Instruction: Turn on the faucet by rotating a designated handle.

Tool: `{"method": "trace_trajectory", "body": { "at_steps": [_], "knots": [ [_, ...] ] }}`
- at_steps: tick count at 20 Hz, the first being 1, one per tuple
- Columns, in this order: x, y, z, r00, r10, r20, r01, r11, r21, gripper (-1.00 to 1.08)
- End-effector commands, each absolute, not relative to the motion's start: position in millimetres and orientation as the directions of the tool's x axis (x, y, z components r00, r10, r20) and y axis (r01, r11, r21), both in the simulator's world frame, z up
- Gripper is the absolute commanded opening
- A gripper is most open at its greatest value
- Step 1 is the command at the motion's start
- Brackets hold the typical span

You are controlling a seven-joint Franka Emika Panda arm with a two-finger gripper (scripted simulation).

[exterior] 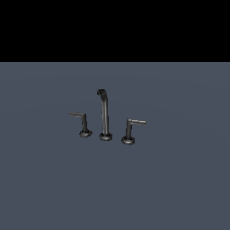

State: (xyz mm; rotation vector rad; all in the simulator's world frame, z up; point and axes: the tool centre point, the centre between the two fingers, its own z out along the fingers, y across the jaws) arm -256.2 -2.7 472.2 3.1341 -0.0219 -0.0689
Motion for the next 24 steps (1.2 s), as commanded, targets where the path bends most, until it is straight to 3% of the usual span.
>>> {"method": "trace_trajectory", "body": {
  "at_steps": [1,12,24],
  "knots": [
    [-256,-3,472,0.999,-0.014,-0.044,-0.014,-1.000,0.007,-1.00],
    [-246,4,455,0.995,-0.092,-0.042,-0.092,-0.996,0.008,-1.00],
    [-207,19,399,0.937,-0.347,-0.037,-0.347,-0.938,0.011,-1.00]
  ]
}}
